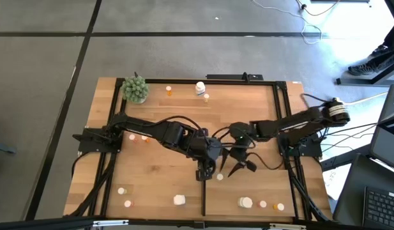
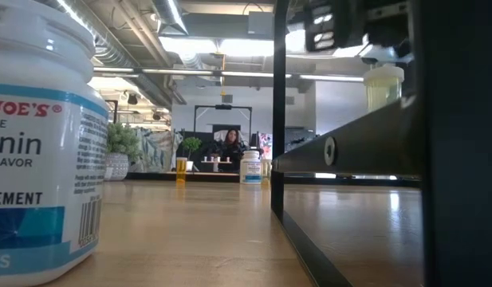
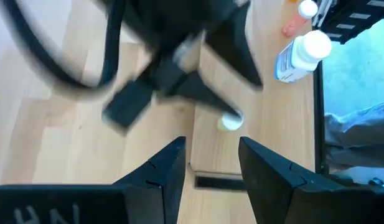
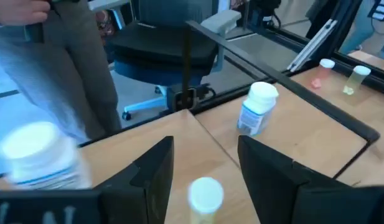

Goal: Pick and place medicine bottles onto shelf by color
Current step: Put the middle yellow pill bottle on the shelf

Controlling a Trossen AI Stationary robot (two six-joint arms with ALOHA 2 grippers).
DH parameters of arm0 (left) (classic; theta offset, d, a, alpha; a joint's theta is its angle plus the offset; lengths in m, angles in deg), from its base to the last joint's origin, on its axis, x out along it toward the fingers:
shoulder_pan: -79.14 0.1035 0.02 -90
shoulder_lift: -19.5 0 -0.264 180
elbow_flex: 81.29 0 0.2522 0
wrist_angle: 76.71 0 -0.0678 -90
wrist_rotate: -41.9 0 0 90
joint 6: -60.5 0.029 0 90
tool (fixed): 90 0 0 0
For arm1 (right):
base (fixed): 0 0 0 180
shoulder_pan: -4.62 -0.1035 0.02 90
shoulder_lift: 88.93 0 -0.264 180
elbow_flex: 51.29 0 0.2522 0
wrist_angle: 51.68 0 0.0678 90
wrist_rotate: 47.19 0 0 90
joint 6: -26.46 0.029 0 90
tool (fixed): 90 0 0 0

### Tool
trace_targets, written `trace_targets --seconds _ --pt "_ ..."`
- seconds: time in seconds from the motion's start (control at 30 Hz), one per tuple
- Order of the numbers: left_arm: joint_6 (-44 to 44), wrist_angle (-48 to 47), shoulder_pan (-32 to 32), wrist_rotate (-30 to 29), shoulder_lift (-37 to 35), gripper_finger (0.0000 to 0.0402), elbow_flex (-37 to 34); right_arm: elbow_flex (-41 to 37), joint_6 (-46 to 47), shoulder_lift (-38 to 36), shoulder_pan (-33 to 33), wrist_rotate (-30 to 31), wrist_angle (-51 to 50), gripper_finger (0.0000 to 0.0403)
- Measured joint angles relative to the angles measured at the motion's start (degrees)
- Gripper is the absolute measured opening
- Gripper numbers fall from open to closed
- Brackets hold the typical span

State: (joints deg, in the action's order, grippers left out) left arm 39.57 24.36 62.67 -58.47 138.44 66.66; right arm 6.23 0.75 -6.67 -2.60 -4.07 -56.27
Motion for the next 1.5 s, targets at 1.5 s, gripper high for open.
trace_targets --seconds 1.5 --pt "7.3 7.5 0.9 5.2 6.2 0.0142 -0.1 4.8 42.2 -39.6 -12.7 56.3 -52.0 0.0181"
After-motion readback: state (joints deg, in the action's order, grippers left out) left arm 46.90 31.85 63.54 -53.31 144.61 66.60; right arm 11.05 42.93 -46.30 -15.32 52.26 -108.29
